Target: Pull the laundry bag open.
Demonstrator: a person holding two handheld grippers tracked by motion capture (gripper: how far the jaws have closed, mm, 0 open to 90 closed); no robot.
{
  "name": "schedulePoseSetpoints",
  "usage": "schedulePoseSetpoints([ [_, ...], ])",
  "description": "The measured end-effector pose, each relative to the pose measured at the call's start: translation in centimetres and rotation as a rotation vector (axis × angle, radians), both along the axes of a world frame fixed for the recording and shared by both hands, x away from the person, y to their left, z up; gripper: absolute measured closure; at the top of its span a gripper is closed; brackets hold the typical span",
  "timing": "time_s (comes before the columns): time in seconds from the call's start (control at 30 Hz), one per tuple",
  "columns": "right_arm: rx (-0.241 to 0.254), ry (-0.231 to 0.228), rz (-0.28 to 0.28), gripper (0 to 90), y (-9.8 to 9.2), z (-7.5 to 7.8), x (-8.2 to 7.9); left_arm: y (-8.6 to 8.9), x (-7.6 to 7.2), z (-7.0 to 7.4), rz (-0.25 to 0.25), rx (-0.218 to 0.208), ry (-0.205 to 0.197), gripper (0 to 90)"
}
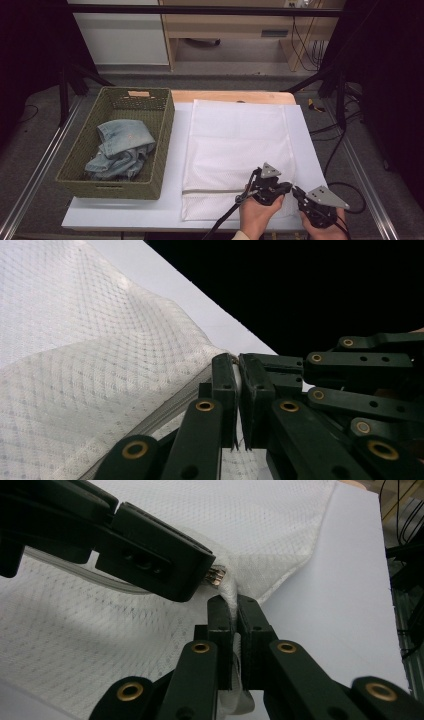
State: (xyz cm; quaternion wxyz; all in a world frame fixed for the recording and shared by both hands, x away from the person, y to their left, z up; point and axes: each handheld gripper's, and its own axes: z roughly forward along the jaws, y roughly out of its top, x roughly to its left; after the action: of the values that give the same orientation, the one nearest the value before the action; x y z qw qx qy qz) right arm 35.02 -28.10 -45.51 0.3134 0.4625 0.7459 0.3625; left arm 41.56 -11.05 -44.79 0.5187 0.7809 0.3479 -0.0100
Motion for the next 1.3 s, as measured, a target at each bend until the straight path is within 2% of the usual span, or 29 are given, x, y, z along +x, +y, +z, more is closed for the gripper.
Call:
schedulePoseSetpoints([
  [0.17, 0.009, 0.005, -0.006, 86.3, -0.1, 0.1, -0.1, -0.1, -0.2, 0.0, 0.015, -0.013, 0.005, 86.7],
  [0.33, -0.004, 0.008, -0.008, 86.5, 0.0, 0.2, 0.0, -0.1, -0.3, -0.2, 0.026, -0.014, 0.005, 86.8],
  [0.53, -0.011, 0.029, -0.024, 87.0, -0.1, 0.1, 0.0, -0.1, -0.3, -0.7, 0.047, 0.01, -0.004, 86.8],
  [0.73, 0.001, 0.048, -0.025, 87.1, -0.4, -0.1, 0.1, 0.3, 0.0, -1.4, 0.067, 0.003, 0.019, 86.8],
  [0.77, -0.002, 0.052, -0.024, 87.1, -0.3, -0.1, 0.1, 0.2, -0.2, -1.4, 0.07, 0.029, -0.016, 86.8],
  [0.8, -0.004, 0.053, -0.023, 87.1, -0.3, -0.1, 0.1, 0.1, -0.3, -1.4, 0.073, 0.042, -0.033, 86.8],
  [1.1, 0.013, 0.059, -0.015, 87.1, -0.3, -0.1, 0.0, 0.6, -0.8, -1.6, 0.087, 0.068, -0.076, 86.8],
  [1.2, 0.011, 0.064, -0.01, 87.0, -0.3, -0.2, 0.0, 1.1, -0.6, -1.9, 0.091, 0.061, -0.054, 86.8],
  [1.3, 0.023, 0.066, -0.014, 87.0, -0.3, -0.1, 0.0, 1.3, -0.5, -1.9, 0.093, 0.071, -0.066, 86.8],
])
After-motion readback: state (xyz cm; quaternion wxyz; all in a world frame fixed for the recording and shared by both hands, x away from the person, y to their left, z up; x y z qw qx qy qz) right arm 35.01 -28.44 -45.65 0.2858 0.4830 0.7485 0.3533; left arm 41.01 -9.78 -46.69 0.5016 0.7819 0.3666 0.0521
